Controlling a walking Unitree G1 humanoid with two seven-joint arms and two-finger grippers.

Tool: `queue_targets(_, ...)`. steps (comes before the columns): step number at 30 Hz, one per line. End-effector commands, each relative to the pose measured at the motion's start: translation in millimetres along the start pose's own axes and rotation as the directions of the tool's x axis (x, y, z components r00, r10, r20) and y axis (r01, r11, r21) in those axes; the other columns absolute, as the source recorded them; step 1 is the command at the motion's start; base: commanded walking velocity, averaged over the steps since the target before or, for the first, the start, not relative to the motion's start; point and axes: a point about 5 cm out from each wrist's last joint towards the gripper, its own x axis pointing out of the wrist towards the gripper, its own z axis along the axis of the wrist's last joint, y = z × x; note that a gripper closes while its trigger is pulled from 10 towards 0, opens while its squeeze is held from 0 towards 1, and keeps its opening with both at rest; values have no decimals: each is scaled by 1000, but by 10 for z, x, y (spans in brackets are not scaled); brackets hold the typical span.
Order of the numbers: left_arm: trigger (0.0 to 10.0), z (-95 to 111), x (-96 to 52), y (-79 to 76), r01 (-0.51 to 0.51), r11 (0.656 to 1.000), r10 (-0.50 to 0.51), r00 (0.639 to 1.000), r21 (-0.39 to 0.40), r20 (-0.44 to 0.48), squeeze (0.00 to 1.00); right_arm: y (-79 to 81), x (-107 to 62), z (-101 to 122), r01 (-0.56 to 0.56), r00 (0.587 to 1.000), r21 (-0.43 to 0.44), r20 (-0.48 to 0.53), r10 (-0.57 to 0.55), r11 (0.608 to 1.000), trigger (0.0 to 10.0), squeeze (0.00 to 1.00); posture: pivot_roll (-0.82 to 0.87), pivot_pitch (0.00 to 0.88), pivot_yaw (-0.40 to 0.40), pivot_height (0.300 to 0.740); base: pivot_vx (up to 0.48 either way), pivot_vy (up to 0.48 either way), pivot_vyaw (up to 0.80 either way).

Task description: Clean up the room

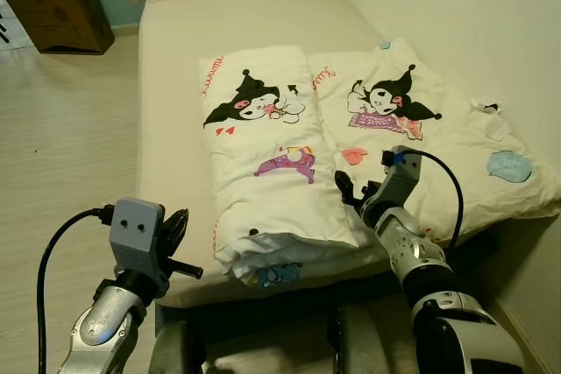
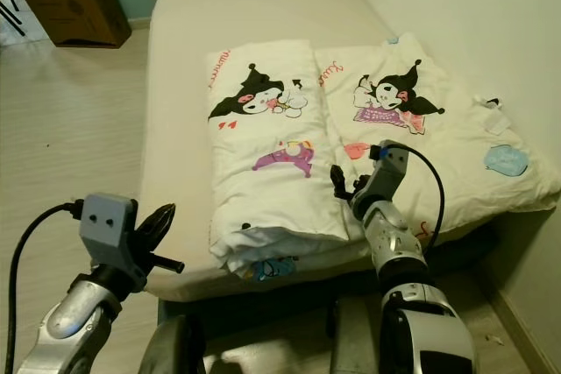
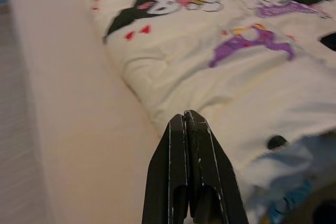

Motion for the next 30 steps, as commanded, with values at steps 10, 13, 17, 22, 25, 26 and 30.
queue_targets(10, 10000, 61, -118, 59, 32, 999, -33, 999, -36, -24, 0, -129, -12, -38, -5, 1000, 313, -21, 13, 950, 10000, 1000, 67, 239, 44, 553, 0, 0, 0)
queue_targets(13, 10000, 65, -124, 61, 33, 999, -34, 999, -36, -25, 0, -126, -16, -57, -17, 999, 324, -32, 29, 946, 10000, 1000, 72, 240, 45, 553, 0, 0, 0)
queue_targets(17, 10000, 66, -126, 69, 36, 999, -37, 999, -35, -28, 0, -83, -17, -126, -47, 994, 282, -76, 72, 958, 10000, 886, 75, 236, 44, 553, 0, 0, 0)
queue_targets(22, 10000, 62, -119, 63, 52, 998, -53, 998, -33, -37, 0, 50, -15, -276, -142, 972, 73, -177, 153, 987, 10000, 0, 80, 234, 45, 553, 0, 0, 0)
queue_targets(25, 10000, 65, -123, 59, 56, 998, -57, 998, -29, -40, 0, 54, -18, -302, -148, 970, 11, -194, 147, 989, 10000, 0, 80, 234, 45, 553, 0, 0, 0)
queue_targets(26, 10000, 65, -123, 59, 56, 998, -57, 998, -29, -40, 0, 54, -18, -302, -148, 970, 11, -194, 147, 989, 10000, 0, 80, 234, 45, 553, 0, 0, 0)
queue_targets(30, 10000, 72, -131, 87, 50, 999, -51, 998, -15, -42, 0, -10, -18, -277, -74, 983, -39, -173, 66, 997, 10000, 0, 101, 234, 44, 553, 0, 0, 0)
